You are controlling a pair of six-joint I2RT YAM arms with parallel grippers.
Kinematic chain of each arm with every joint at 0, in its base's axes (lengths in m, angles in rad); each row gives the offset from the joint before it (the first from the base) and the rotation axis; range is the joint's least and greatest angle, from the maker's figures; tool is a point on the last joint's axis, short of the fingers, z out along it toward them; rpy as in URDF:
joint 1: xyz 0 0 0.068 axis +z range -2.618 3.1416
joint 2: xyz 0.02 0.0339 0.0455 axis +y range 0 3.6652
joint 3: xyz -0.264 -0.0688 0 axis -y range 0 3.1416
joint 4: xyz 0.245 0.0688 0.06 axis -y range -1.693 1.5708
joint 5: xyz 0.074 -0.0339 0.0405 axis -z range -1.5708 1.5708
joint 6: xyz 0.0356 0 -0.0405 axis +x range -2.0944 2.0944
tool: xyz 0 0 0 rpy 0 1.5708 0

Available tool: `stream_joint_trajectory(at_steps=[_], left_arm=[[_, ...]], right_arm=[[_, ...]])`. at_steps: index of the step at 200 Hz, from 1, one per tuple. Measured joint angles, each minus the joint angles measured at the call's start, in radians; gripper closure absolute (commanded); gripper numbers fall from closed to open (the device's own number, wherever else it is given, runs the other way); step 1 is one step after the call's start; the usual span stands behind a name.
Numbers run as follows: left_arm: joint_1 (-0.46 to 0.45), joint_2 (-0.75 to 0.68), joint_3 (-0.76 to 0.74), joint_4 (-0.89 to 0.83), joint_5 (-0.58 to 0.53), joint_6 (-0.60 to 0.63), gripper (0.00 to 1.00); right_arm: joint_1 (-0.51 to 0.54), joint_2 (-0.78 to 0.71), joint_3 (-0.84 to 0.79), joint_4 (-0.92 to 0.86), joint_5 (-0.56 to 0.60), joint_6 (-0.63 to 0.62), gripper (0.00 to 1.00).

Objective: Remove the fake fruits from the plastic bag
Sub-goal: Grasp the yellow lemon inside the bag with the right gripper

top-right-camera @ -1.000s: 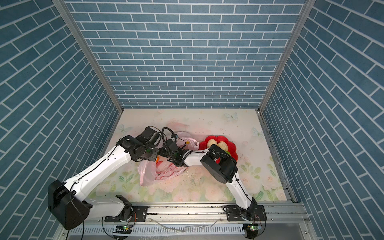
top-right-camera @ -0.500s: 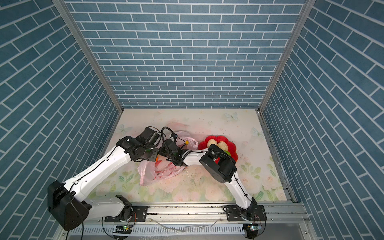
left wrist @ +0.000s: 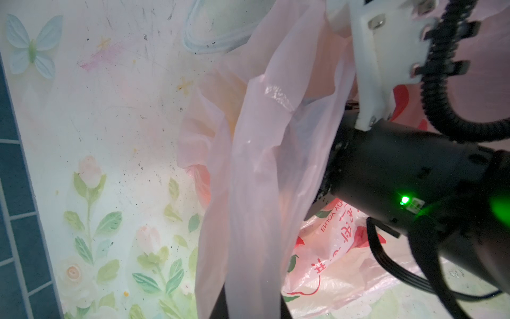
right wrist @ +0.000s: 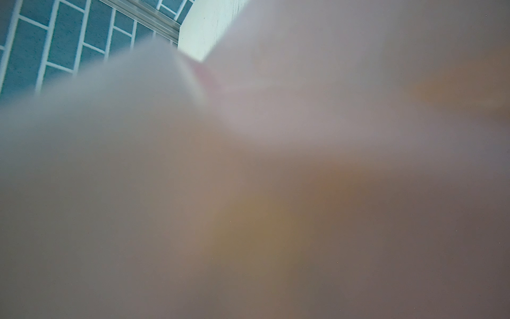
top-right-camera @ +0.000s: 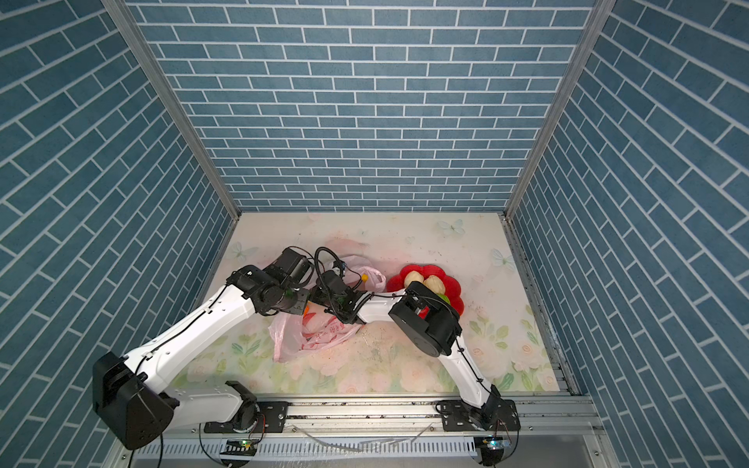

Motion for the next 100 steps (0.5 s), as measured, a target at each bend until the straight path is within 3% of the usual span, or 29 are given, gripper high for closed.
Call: stream_joint_trajectory(at_steps=[100], left_arm=[[0.001,0.000,0.000,0.000,-0.037,-0.002,0.81]], right_arm=[[-0.001,-0.004,-0.001,-0.003,-0.005,-0.016,0.69]])
